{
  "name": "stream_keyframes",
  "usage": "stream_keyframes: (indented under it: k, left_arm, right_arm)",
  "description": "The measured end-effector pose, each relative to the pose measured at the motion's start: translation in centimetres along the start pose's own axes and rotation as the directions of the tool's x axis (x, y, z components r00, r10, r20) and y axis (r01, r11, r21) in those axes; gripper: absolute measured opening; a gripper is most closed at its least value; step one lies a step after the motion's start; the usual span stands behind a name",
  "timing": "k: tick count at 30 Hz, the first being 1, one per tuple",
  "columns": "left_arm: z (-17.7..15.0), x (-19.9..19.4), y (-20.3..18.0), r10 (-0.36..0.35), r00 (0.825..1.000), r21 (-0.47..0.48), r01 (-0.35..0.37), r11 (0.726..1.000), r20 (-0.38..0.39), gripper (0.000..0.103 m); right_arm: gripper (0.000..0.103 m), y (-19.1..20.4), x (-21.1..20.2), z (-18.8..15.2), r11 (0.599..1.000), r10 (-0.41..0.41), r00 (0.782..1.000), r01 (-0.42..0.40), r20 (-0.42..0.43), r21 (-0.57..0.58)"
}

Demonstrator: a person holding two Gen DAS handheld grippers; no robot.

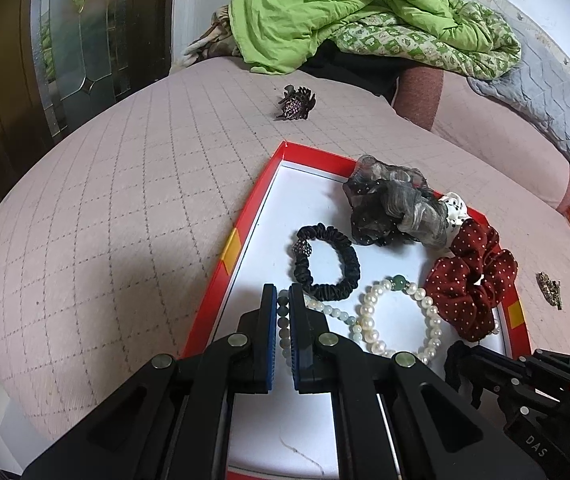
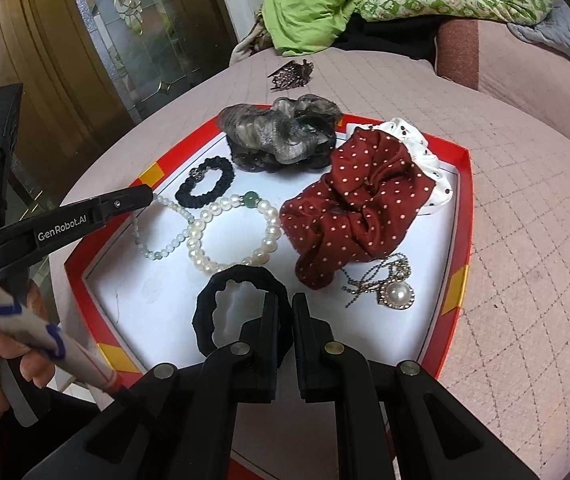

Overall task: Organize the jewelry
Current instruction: 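Carry the jade bracelet and black hair tie into the red tray and release, then move both tools back to the leopard bracelet and dark hair clip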

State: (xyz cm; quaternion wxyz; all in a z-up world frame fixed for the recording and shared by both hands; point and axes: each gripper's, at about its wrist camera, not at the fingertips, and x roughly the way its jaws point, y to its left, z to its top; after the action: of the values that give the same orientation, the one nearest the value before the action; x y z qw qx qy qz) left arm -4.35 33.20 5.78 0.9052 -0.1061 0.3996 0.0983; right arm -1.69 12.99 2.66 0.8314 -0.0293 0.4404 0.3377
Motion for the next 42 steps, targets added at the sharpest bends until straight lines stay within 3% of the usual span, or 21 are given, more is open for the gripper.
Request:
stream_keyframes:
  k: [17, 21, 27, 42]
  left_arm:
    - [0.3, 0.0, -0.3, -0.01, 1.0, -0.003, 0.01, 1.0, 0.008, 0.006]
    - [0.3, -0.4, -0.5, -0.012, 0.999, 0.006, 0.012, 1.0, 0.031, 0.022]
    - [0.4, -1.1, -1.0, -0.013, 0.998, 0.02, 0.012, 1.0, 0.065, 0.023]
    - [-0.2, -1.6, -6.3, -0.04, 0.995, 0.148, 0.027, 0.989, 0.088, 0.025]
  right_arm:
    - [0.014, -0.5, -1.0, -0.2, 0.999, 0.046, 0.999, -0.046, 0.005, 0.023]
    - [0.016, -1.1, -1.9, -0.1, 0.997, 0.065, 0.998, -0.066, 0.028, 0.04]
    - [0.017, -2.7, -4.2, 0.5, 0.989, 0.101, 0.988, -0.112, 0.116, 0.092]
    - [0.021, -9.5, -7.3, 0.7, 0.954, 0.036, 0.98, -0.092, 0.197, 0.286]
